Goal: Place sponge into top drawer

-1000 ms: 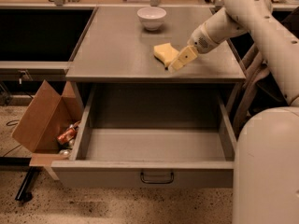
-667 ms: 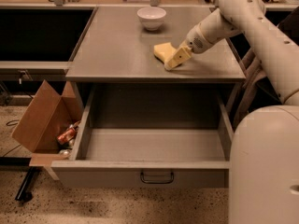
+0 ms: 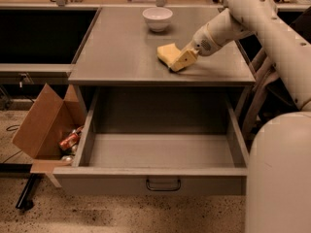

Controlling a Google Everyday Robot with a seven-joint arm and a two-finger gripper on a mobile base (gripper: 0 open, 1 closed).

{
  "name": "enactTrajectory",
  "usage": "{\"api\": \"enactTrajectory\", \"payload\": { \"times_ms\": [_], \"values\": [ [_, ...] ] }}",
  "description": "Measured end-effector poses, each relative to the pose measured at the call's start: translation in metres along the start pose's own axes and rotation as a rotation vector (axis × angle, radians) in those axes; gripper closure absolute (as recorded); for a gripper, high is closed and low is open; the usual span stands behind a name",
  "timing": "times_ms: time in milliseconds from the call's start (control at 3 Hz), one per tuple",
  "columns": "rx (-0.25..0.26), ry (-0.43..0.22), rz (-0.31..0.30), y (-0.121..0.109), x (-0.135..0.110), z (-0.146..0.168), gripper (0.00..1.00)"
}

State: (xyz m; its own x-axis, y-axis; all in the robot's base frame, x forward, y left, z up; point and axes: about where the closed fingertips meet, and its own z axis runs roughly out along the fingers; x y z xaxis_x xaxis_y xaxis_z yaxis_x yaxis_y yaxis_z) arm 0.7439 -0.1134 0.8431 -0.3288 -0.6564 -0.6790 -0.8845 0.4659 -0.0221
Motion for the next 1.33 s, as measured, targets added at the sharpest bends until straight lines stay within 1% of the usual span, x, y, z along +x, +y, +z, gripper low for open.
{"api": "enactTrajectory", "payload": {
  "times_ms": [333,667,1000,1333],
  "values": [
    [-0.015,-0.013,-0.071,0.034,-0.002,-0.029,0.96],
    [-0.074,-0.001,-0.119,0.082,0.008,-0.058,1.00],
    [-0.074,-0.001,-0.120,0.083,0.008,-0.058,1.00],
    [-0.167,0.071,-0.253,0.124,0.028,-0.060,1.00]
  ]
}}
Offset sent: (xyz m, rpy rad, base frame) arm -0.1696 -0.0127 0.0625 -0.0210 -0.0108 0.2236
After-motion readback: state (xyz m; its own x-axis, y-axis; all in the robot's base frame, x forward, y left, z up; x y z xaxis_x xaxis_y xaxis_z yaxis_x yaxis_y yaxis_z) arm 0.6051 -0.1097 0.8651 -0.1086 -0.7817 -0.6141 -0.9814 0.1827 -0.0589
